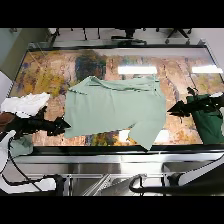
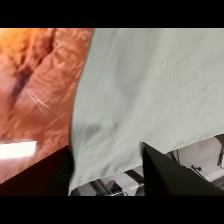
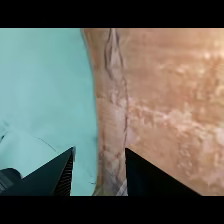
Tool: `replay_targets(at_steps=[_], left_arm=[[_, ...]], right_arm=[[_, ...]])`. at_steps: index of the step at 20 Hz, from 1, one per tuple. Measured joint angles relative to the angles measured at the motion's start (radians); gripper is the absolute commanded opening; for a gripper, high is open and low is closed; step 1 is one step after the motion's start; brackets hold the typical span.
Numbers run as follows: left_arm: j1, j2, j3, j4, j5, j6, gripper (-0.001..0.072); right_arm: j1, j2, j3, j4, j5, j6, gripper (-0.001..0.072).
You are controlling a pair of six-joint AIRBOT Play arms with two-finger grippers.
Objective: Fold the shirts.
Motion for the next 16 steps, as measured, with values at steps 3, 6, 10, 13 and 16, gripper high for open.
replay_targets(at_steps=[3,6,10,13,16], left_arm=[[-0.056,-0.068,0.031,-0.021,-0.021,0.029,0.0017],[-0.091,-0.117,0.088,-0.027,-0.059,0.045,0.0017],[-0.106,-0.138,0.149,-0.024,-0.067,0.047,0.0015],[-0.109,-0.107,0.214,-0.051,-0.104,0.044,0.0014],[-0.110,0.008,0.323,-0.101,-0.179,0.053,0.0014]], right_arm=[[0.030,0.000,-0.047,0.005,-0.008,-0.012,0.0361],[0.052,0.000,-0.070,0.004,-0.012,-0.019,0.0359],[0.081,-0.002,-0.082,-0.020,-0.018,-0.027,0.0016],[0.105,0.033,-0.074,-0.028,-0.027,-0.037,0.0016],[0.097,0.163,-0.011,0.094,-0.007,-0.051,0.0016]])
